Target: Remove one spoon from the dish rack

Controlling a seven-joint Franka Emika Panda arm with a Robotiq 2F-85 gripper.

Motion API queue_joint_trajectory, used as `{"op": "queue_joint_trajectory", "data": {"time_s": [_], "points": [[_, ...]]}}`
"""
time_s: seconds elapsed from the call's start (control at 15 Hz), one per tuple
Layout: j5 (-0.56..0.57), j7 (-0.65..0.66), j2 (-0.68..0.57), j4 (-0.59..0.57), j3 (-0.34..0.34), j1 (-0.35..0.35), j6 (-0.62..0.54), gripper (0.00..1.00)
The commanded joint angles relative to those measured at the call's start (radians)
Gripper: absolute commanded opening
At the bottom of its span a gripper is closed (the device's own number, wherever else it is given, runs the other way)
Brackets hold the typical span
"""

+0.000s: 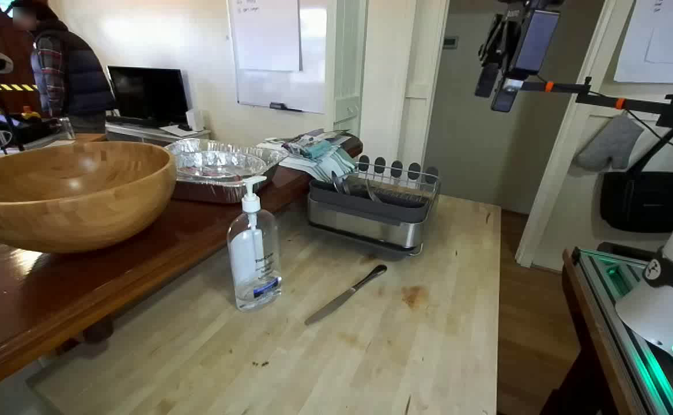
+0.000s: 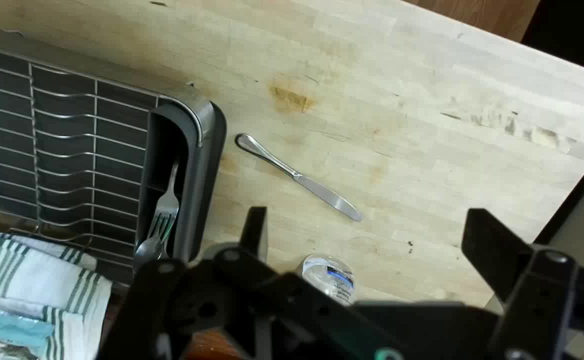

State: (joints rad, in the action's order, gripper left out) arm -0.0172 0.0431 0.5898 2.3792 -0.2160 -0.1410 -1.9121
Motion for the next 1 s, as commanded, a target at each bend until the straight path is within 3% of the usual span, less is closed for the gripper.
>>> {"op": "queue_joint_trajectory", "data": {"time_s": [0.0, 0.4, 0.93], "points": [[0.007, 0.007, -0.003, -0.003, 0.011, -0.014, 0.003, 1.00], [0.016, 0.018, -0.006, -0.004, 0.010, -0.005, -0.009, 1.00], [0.098, 0.144, -0.092, -0.023, 0.043, 0.114, -0.212, 1.00]]}}
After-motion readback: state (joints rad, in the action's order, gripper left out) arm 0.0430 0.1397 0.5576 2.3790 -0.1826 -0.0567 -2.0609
